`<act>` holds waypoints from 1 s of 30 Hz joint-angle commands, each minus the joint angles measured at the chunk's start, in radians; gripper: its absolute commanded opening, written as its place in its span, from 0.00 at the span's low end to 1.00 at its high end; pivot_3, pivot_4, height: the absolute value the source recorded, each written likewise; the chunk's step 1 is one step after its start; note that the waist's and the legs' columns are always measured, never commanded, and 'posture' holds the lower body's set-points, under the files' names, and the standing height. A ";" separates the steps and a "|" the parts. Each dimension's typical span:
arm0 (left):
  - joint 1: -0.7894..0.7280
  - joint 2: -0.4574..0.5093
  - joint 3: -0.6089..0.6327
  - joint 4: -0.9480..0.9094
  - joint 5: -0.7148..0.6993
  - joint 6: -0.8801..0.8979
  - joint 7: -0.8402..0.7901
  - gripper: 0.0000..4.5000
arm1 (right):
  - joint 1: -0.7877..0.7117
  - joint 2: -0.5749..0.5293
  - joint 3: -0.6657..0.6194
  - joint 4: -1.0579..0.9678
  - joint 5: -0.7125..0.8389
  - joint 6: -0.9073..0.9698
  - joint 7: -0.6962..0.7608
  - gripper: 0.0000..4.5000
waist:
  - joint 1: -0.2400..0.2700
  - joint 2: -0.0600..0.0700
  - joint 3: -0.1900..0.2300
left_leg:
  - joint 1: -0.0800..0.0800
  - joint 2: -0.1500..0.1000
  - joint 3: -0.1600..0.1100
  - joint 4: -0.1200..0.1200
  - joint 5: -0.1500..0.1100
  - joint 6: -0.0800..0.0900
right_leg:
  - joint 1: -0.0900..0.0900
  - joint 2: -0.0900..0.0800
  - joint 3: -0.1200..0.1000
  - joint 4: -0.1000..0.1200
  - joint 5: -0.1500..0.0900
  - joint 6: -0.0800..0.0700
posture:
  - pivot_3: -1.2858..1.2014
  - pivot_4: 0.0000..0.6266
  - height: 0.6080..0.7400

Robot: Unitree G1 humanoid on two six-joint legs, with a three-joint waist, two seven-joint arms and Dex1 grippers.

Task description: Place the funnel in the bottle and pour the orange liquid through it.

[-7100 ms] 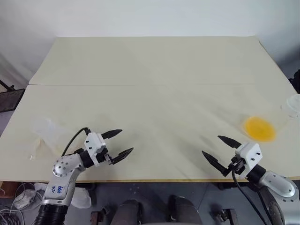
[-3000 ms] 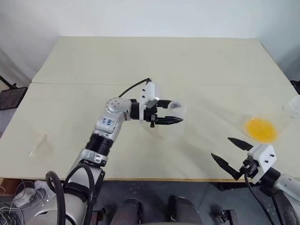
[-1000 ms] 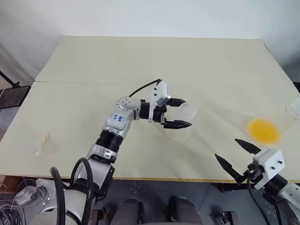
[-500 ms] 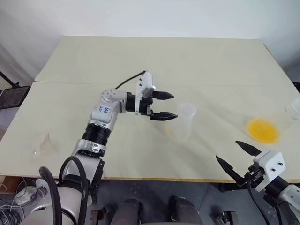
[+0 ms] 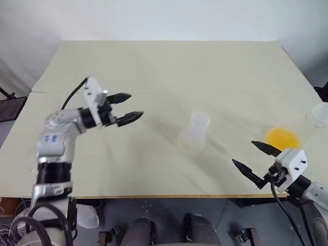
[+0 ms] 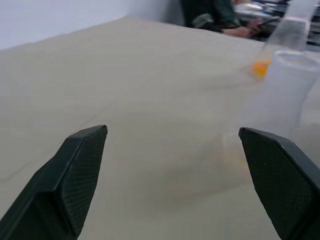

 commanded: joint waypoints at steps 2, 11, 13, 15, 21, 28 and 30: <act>0.137 0.031 0.122 -0.177 -0.068 0.003 0.070 1.00 | -0.029 -0.022 0.001 0.011 0.040 0.021 0.037 1.00 | 0.006 0.000 0.000 | 0.000 0.000 -0.001 0.001 0.000 0.000 | 0.001 -0.001 0.002 -0.001 0.000 0.000 | 0.52 0.24 1.00; 0.694 -0.051 0.526 -0.477 -0.195 -0.007 0.228 1.00 | -0.071 -0.032 0.065 0.045 0.052 0.062 0.095 1.00 | -0.001 -0.001 0.001 | 0.002 0.003 0.000 0.000 -0.003 -0.003 | 0.001 0.000 0.004 -0.003 0.000 -0.001 | 0.52 0.24 1.00; 0.782 -0.080 0.591 -0.488 -0.210 -0.023 0.244 1.00 | -0.077 -0.030 0.072 0.050 0.053 0.063 0.101 1.00 | 0.003 -0.001 0.001 | 0.003 0.003 0.000 0.001 -0.003 -0.003 | 0.003 -0.001 0.004 -0.004 -0.001 -0.001 | 0.52 0.24 1.00; 0.858 -0.114 0.648 -0.475 -0.216 -0.062 0.256 1.00 | -0.085 -0.028 0.083 0.061 0.053 0.060 0.110 1.00 | 0.001 -0.001 0.000 | 0.003 0.003 0.000 0.001 -0.004 -0.002 | 0.004 -0.002 0.006 -0.006 -0.001 -0.002 | 0.52 0.24 1.00; 0.959 -0.233 0.696 -0.473 -0.227 -0.149 0.349 1.00 | -0.124 -0.016 0.117 0.123 0.035 0.037 0.135 1.00 | -0.001 -0.001 0.000 | 0.003 0.003 0.001 0.001 -0.006 -0.001 | 0.003 -0.003 0.006 -0.009 -0.001 -0.003 | 0.52 0.24 1.00; 0.952 -0.274 0.689 -0.457 -0.255 -0.145 0.464 1.00 | -0.124 -0.012 0.125 0.148 0.030 0.005 0.149 1.00 | -0.001 -0.001 -0.001 | 0.003 0.006 0.003 0.001 -0.009 -0.001 | 0.002 -0.002 0.006 -0.006 -0.001 -0.003 | 0.52 0.24 1.00; 0.962 -0.274 0.684 -0.452 -0.257 -0.146 0.478 1.00 | -0.122 -0.011 0.123 0.153 0.029 -0.001 0.146 1.00 | 0.000 -0.001 -0.001 | 0.003 0.006 0.003 0.001 -0.009 -0.001 | 0.002 -0.002 0.006 -0.007 -0.001 -0.003 | 0.52 0.24 1.00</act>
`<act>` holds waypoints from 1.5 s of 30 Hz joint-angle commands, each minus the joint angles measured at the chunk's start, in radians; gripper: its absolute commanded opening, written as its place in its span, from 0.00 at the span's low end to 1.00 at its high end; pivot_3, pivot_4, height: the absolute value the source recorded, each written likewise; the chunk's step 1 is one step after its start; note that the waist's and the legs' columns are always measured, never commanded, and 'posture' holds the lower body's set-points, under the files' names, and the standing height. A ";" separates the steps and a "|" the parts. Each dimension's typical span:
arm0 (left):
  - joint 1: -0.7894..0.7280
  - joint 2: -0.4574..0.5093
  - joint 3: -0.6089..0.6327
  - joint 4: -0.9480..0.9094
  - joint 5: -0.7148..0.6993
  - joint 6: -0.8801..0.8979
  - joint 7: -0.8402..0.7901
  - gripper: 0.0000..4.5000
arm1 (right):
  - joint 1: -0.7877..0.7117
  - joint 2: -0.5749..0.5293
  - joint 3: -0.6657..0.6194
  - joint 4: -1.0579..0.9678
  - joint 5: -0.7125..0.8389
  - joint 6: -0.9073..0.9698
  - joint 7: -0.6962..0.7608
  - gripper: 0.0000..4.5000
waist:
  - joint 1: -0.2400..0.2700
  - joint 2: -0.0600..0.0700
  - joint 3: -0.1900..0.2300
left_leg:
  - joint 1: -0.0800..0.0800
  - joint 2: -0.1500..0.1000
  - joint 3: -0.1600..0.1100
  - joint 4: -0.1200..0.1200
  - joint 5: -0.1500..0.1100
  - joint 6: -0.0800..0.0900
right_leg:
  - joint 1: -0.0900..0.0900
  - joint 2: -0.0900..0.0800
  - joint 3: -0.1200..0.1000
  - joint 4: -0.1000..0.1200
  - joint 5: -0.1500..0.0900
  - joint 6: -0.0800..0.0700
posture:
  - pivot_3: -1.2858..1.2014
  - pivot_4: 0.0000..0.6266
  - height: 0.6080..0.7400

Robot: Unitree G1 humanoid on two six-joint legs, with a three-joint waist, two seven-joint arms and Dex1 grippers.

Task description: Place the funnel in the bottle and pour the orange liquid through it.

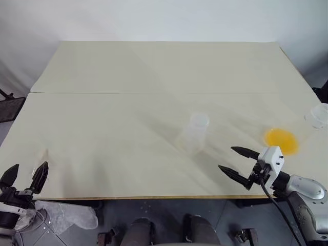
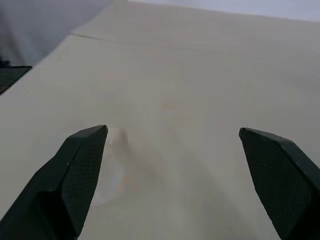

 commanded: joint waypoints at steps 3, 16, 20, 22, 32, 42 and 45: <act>0.028 0.005 0.022 -0.006 -0.048 -0.015 0.047 1.00 | 0.006 0.002 -0.009 -0.002 0.004 -0.035 0.007 1.00 | -0.001 0.000 0.000 | 0.000 0.000 0.000 0.000 0.000 0.000 | 0.000 0.000 0.000 -0.001 0.000 0.000 | 0.52 0.24 1.00; -0.103 0.108 -0.080 0.197 -0.016 -0.012 0.087 1.00 | 0.004 0.004 -0.001 -0.007 0.001 -0.034 -0.003 1.00 | -0.001 0.000 0.000 | 0.001 0.000 0.000 0.000 0.000 -0.001 | -0.001 0.000 0.000 0.001 -0.001 -0.002 | 0.52 0.24 1.00; -0.128 0.140 -0.122 0.218 -0.026 0.023 0.075 1.00 | 0.006 0.005 -0.004 -0.012 -0.003 -0.031 -0.011 1.00 | -0.002 0.000 0.000 | 0.001 0.000 0.000 0.000 0.000 -0.001 | -0.001 0.000 0.000 0.003 -0.001 -0.002 | 0.52 0.24 1.00; -0.144 0.148 -0.128 0.234 -0.023 0.026 0.090 0.91 | 0.008 0.005 -0.006 -0.013 -0.005 -0.032 -0.015 1.00 | -0.002 0.000 0.000 | 0.001 0.000 0.000 0.000 0.000 -0.001 | -0.001 0.000 0.000 0.003 -0.001 -0.002 | 0.52 0.24 1.00; -0.200 0.187 -0.127 0.304 -0.022 0.001 0.078 0.23 | 0.020 0.004 -0.013 -0.007 -0.014 -0.049 -0.022 1.00 | -0.002 0.000 0.000 | 0.001 0.001 0.000 0.000 -0.001 -0.001 | -0.001 0.000 -0.001 0.003 -0.001 -0.002 | 0.52 0.24 1.00; -0.367 0.314 -0.225 0.323 -0.039 0.038 -0.029 0.00 | 0.016 0.013 -0.022 -0.004 -0.023 -0.067 -0.045 1.00 | 0.000 0.000 0.000 | 0.001 0.000 0.000 0.000 -0.001 -0.001 | -0.001 0.001 -0.001 0.004 -0.001 -0.002 | 0.52 0.24 1.00; -0.493 0.375 -0.316 0.345 -0.039 0.069 -0.102 0.00 | 0.021 0.016 -0.029 -0.012 -0.024 -0.070 -0.059 1.00 | 0.001 0.000 0.000 | 0.001 0.000 0.000 0.000 0.000 -0.001 | -0.001 0.002 -0.002 0.005 -0.001 -0.002 | 0.52 0.24 1.00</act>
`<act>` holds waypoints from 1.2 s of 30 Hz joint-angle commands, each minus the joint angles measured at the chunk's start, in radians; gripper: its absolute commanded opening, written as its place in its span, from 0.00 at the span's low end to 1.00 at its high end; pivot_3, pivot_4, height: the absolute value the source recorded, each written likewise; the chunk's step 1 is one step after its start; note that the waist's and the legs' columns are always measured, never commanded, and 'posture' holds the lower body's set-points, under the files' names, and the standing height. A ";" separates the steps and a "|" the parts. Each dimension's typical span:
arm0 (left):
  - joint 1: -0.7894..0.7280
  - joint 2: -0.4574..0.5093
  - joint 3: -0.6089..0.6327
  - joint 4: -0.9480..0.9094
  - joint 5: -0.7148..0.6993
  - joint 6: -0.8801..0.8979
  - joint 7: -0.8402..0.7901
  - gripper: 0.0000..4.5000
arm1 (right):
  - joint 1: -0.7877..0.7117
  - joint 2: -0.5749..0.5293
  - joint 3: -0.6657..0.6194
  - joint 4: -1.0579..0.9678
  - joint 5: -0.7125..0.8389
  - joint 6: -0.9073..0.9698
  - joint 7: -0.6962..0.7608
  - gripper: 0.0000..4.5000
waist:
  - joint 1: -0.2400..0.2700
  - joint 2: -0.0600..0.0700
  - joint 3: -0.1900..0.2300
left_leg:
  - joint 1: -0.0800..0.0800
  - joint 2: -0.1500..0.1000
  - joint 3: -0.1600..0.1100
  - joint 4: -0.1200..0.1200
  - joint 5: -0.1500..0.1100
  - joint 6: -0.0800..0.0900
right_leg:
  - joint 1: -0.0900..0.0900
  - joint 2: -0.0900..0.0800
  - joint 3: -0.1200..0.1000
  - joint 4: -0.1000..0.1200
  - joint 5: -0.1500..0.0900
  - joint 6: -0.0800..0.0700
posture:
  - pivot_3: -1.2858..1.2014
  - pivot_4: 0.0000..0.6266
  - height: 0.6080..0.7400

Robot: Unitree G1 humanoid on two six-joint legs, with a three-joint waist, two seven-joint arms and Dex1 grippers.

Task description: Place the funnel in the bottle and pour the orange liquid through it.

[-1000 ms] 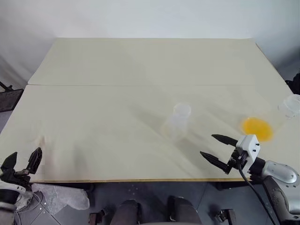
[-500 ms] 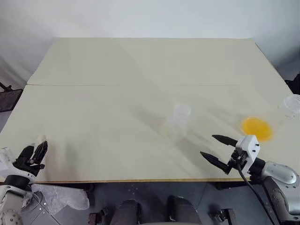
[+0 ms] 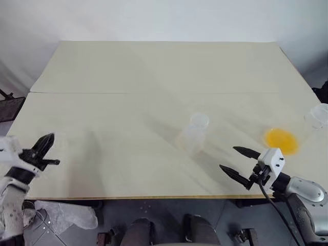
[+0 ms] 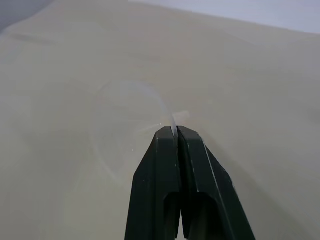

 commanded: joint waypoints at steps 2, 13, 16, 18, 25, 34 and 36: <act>-0.186 0.085 -0.130 0.028 -0.013 0.040 -0.123 0.00 | 0.011 0.006 -0.034 -0.034 0.006 -0.021 -0.024 1.00 | 0.004 0.000 0.000 | 0.000 -0.001 -0.001 0.000 0.000 0.000 | 0.000 0.002 -0.001 0.002 0.000 0.000 | 0.52 0.24 1.00; -0.767 -0.003 -0.557 0.326 0.099 -0.067 -0.569 0.00 | 0.081 0.022 -0.075 -0.146 0.010 -0.019 -0.102 1.00 | 0.001 0.000 0.000 | -0.001 -0.004 0.004 0.000 0.001 0.002 | -0.001 0.003 -0.009 0.002 0.001 0.003 | 0.52 0.24 1.00; -0.868 -0.050 -0.602 0.415 0.131 -0.119 -0.649 0.00 | 0.100 0.021 -0.084 -0.190 0.019 -0.004 -0.116 1.00 | 0.001 0.000 0.000 | -0.001 -0.004 0.005 0.000 0.002 0.002 | -0.001 0.004 -0.009 0.001 0.001 0.003 | 0.52 0.24 1.00; -0.938 -0.086 -0.632 0.480 0.158 -0.162 -0.700 0.00 | 0.116 0.018 -0.093 -0.228 0.033 0.014 -0.126 1.00 | 0.000 0.000 0.000 | -0.001 -0.004 0.006 0.000 0.002 0.002 | -0.001 0.004 -0.009 0.001 0.001 0.004 | 0.52 0.24 1.00; -1.168 -0.227 -0.686 0.726 0.241 -0.397 -0.897 0.00 | 0.172 0.024 -0.135 -0.356 0.035 0.063 -0.189 1.00 | 0.006 -0.002 0.001 | -0.005 -0.005 0.007 0.002 0.003 0.004 | -0.001 0.003 -0.008 -0.004 0.002 0.007 | 0.52 0.24 1.00; -1.268 -0.270 -0.727 0.914 0.355 -0.641 -1.037 0.00 | 0.211 0.040 -0.141 -0.438 0.030 0.094 -0.244 1.00 | 0.005 -0.002 0.002 | -0.005 -0.005 0.007 0.001 0.003 0.005 | -0.002 0.003 -0.009 -0.004 0.002 0.007 | 0.52 0.24 1.00; -1.285 -0.280 -0.730 0.938 0.365 -0.666 -1.036 0.00 | 0.211 0.044 -0.142 -0.448 0.027 0.099 -0.255 1.00 | 0.007 -0.002 0.002 | -0.005 -0.006 0.007 0.001 0.004 0.006 | -0.002 0.002 -0.009 -0.004 0.003 0.008 | 0.52 0.24 1.00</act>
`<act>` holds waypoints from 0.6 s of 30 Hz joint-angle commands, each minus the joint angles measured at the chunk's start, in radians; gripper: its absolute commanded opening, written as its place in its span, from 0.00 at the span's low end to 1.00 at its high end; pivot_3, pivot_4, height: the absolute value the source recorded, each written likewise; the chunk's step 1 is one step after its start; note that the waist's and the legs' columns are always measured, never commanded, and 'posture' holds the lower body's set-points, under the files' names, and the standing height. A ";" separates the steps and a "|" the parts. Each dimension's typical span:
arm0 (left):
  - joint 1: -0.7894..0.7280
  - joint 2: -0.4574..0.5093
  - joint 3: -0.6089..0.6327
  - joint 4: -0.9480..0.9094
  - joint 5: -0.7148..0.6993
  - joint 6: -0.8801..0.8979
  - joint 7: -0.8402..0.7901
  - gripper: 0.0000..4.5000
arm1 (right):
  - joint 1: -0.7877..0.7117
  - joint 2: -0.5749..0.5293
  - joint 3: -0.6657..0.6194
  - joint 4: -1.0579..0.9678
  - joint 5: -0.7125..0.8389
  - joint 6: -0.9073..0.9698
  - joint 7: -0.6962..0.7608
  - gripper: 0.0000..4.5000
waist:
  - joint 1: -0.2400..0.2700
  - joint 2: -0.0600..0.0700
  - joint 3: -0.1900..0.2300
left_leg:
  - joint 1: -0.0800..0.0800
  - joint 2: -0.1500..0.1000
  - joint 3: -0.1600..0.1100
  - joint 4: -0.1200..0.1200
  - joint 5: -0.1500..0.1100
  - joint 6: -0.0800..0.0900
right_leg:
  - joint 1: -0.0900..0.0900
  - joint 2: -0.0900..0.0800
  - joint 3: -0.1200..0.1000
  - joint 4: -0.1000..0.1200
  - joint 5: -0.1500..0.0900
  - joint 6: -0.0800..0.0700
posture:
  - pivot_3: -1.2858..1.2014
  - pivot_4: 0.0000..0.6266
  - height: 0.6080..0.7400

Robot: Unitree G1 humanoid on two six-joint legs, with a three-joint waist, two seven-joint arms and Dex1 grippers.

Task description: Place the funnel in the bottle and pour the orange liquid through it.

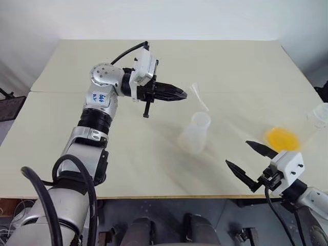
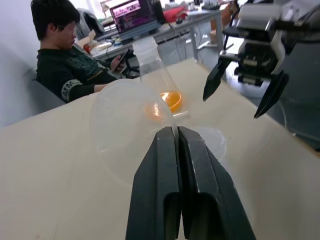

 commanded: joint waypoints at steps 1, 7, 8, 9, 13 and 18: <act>-0.052 -0.016 -0.003 0.035 0.025 -0.070 -0.063 0.00 | 0.007 0.011 -0.025 -0.049 0.009 0.003 -0.026 1.00 | 0.001 0.000 0.000 | 0.000 -0.001 0.000 0.000 0.000 0.001 | 0.000 0.000 0.000 0.000 0.000 0.001 | 0.52 0.24 1.00; -0.081 -0.033 -0.013 0.079 0.047 -0.140 -0.095 0.00 | 0.024 0.023 -0.023 -0.074 0.001 0.010 -0.050 1.00 | 0.001 0.000 0.000 | -0.001 -0.002 -0.001 0.000 0.000 0.002 | 0.000 -0.001 0.000 0.000 0.001 0.002 | 0.52 0.24 1.00; -0.085 -0.036 -0.013 0.080 0.044 -0.138 -0.104 0.00 | 0.029 0.024 -0.024 -0.078 0.000 0.010 -0.052 1.00 | 0.001 0.000 0.000 | -0.001 -0.002 -0.001 0.000 0.000 0.002 | 0.000 -0.001 0.000 0.000 0.001 0.002 | 0.52 0.24 1.00; -0.086 -0.034 -0.024 0.077 0.040 -0.137 -0.109 0.00 | 0.034 0.025 -0.025 -0.080 0.000 0.009 -0.053 1.00 | 0.001 0.000 0.000 | -0.001 -0.002 -0.001 0.000 0.000 0.002 | 0.000 -0.001 0.000 0.000 0.001 0.002 | 0.52 0.24 1.00; -0.093 -0.015 -0.090 0.075 0.040 -0.171 -0.113 0.00 | 0.048 0.031 -0.029 -0.091 -0.004 0.011 -0.066 1.00 | 0.000 0.000 0.000 | -0.001 -0.002 -0.001 0.000 0.000 0.002 | 0.000 -0.001 0.000 0.000 0.001 0.002 | 0.52 0.24 1.00; -0.113 -0.011 -0.117 0.095 0.025 -0.187 -0.113 0.00 | 0.060 0.040 -0.028 -0.098 -0.012 0.008 -0.075 1.00 | 0.000 0.000 0.000 | -0.001 -0.002 -0.001 0.000 0.000 0.002 | 0.000 -0.001 0.000 0.000 0.001 0.002 | 0.52 0.24 1.00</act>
